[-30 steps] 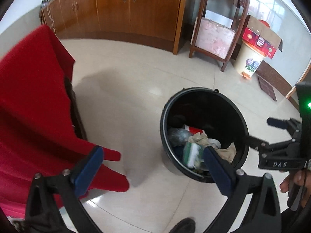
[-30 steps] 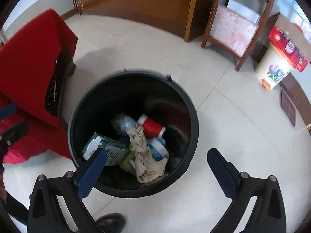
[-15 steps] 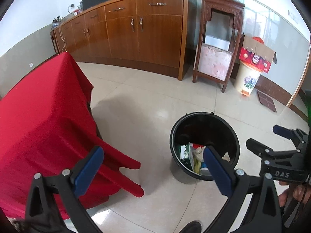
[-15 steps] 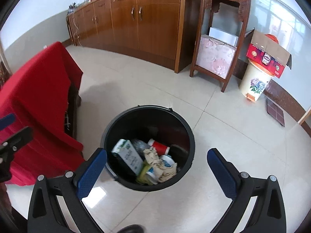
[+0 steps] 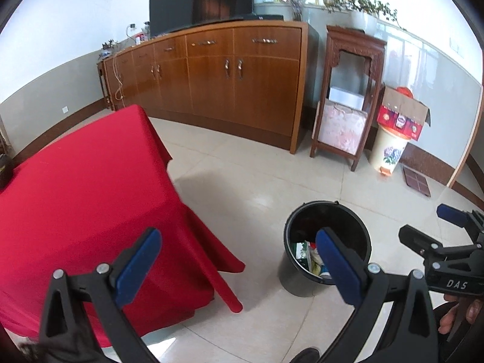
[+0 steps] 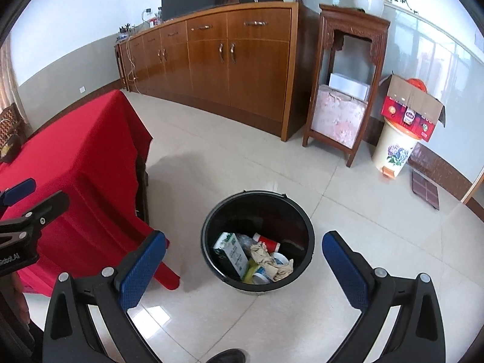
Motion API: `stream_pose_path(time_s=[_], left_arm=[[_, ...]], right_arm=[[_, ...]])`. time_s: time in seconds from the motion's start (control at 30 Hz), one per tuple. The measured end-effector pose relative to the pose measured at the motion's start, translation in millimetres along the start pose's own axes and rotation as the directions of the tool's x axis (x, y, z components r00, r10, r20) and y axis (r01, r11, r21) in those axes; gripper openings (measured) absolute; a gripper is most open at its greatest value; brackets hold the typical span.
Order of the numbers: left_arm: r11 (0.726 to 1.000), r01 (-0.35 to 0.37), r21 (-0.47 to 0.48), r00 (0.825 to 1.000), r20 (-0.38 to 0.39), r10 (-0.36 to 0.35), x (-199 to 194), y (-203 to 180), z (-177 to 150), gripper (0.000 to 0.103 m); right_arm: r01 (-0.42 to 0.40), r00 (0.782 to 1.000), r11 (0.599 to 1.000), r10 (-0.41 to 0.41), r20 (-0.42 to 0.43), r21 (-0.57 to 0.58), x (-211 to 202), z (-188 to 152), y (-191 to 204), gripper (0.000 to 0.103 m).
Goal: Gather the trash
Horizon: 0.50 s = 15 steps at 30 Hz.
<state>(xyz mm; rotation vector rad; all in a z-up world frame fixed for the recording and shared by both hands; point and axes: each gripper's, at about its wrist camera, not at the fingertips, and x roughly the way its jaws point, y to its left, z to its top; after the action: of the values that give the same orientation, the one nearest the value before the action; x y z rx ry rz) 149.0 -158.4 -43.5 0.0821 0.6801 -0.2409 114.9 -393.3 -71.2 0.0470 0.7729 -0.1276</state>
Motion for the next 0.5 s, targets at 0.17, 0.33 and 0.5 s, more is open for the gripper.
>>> stream_pose_path(time_s=[0.17,0.33,0.5], left_arm=[[1.0,-0.019,-0.009,0.999,0.034,0.019,-27,15,2,0.103],[0.998,-0.038,-0.044,0.996,0.075,0.041,-64,32,3,0.103],[0.996,-0.049,-0.077,0.991,0.122,0.058,-99,44,-1,0.103]], right_arm=[[0.01,1.0,1.0,-0.01,0.024,0.011,-29,4,17,0.103],[0.009,0.999,0.999,-0.007,0.053,-0.031,-66,0,38,0.103],[0.023,0.99,0.999,-0.018,0.143,-0.035,-118,1,44,0.103]])
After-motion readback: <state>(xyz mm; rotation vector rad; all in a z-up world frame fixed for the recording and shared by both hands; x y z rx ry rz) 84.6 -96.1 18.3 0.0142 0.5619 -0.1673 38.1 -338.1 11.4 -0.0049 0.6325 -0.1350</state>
